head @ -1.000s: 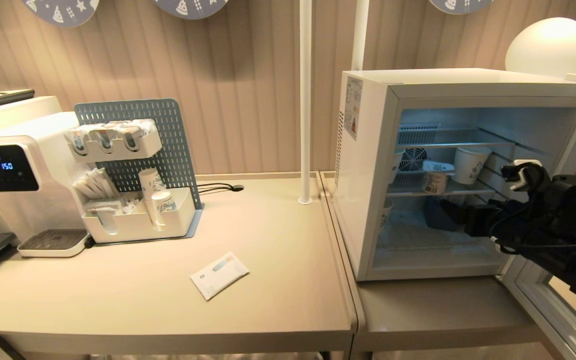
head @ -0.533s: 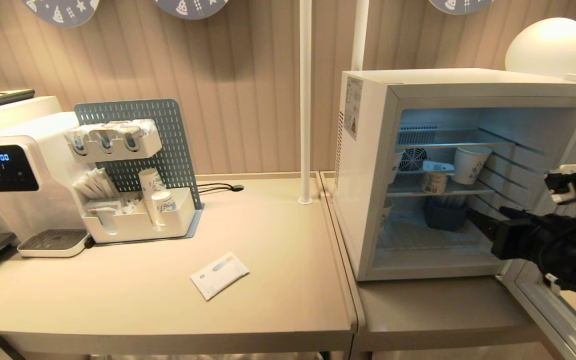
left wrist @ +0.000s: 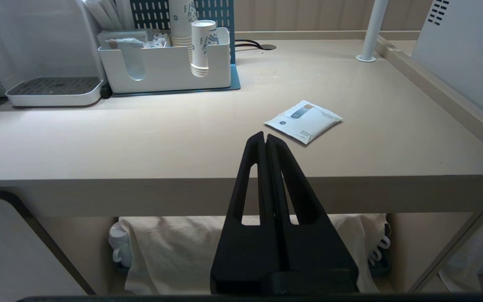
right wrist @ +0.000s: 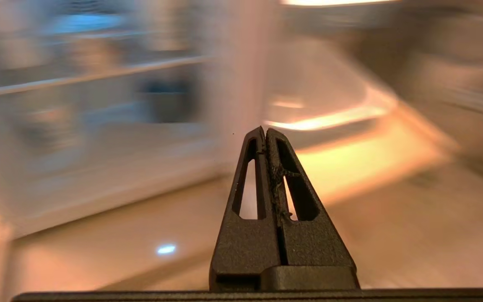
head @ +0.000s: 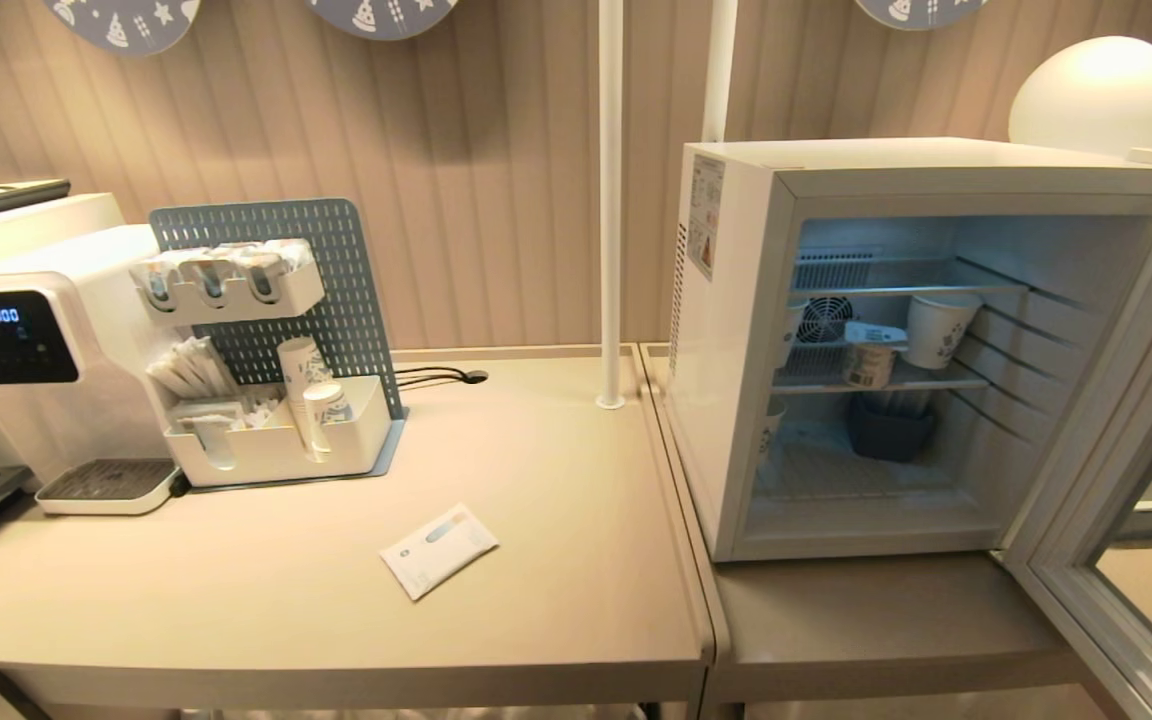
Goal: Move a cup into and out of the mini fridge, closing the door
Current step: Close the freezer door
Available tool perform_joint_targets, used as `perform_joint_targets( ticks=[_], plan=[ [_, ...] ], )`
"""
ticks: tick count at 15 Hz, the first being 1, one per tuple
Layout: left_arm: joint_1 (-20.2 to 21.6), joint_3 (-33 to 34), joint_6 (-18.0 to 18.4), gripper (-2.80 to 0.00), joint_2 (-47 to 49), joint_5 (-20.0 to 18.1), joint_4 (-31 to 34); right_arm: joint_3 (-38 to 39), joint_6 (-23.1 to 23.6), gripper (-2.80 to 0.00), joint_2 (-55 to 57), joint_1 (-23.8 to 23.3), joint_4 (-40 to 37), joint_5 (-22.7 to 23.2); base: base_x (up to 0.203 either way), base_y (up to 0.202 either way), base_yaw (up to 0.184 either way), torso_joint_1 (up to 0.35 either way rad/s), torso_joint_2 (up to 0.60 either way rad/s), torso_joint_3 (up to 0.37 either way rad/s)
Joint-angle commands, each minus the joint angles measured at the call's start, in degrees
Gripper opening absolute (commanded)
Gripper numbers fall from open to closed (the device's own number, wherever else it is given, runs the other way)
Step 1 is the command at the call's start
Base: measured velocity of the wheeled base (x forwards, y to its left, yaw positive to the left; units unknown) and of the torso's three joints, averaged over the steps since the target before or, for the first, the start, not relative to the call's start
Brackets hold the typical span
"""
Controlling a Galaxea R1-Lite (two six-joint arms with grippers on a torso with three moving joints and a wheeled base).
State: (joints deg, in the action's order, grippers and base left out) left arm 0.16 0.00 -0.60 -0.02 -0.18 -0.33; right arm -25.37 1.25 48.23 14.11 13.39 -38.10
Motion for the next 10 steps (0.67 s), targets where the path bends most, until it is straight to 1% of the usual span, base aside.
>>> perform_joint_targets(
  ticks=[1, 2, 3, 4, 5, 6, 7, 8, 10],
  plan=[
    [0.0, 0.0, 0.0, -2.80, 0.0, 0.0, 0.0, -0.4, 0.2, -2.80, -12.1, -1.2, -6.8, -7.5, 0.000, 0.000, 0.000, 0.000, 0.00, 0.000],
    [0.0, 0.0, 0.0, -2.80, 0.0, 0.0, 0.0, -0.4, 0.8, -2.80, -15.4, -4.8, -9.4, -9.1, 0.000, 0.000, 0.000, 0.000, 0.00, 0.000],
    [0.0, 0.0, 0.0, -2.80, 0.0, 0.0, 0.0, 0.0, 1.7, -2.80, -19.2, -9.0, -11.2, -9.8, 0.000, 0.000, 0.000, 0.000, 0.00, 0.000],
    [0.0, 0.0, 0.0, -2.80, 0.0, 0.0, 0.0, 0.7, 2.7, -2.80, -23.7, -11.6, -12.6, -9.8, 0.000, 0.000, 0.000, 0.000, 0.00, 0.000],
    [0.0, 0.0, 0.0, -2.80, 0.0, 0.0, 0.0, 1.8, 3.4, -2.80, -28.4, -13.0, -13.6, -8.6, 0.000, 0.000, 0.000, 0.000, 0.00, 0.000],
    [0.0, 0.0, 0.0, -2.80, 0.0, 0.0, 0.0, 3.2, 3.8, -2.80, -32.7, -13.8, -14.4, -6.0, 0.000, 0.000, 0.000, 0.000, 0.00, 0.000],
    [0.0, 0.0, 0.0, -2.80, 0.0, 0.0, 0.0, 4.9, 4.0, -2.80, -37.0, -14.2, -15.4, -2.5, 0.000, 0.000, 0.000, 0.000, 0.00, 0.000],
    [0.0, 0.0, 0.0, -2.80, 0.0, 0.0, 0.0, 6.5, 4.1, -2.80, -41.5, -14.3, -16.2, 2.0, 0.000, 0.000, 0.000, 0.000, 0.00, 0.000],
    [0.0, 0.0, 0.0, -2.80, 0.0, 0.0, 0.0, 11.2, 3.2, -2.80, -48.0, -14.4, -15.6, 15.3, 0.000, 0.000, 0.000, 0.000, 0.00, 0.000]
  ],
)
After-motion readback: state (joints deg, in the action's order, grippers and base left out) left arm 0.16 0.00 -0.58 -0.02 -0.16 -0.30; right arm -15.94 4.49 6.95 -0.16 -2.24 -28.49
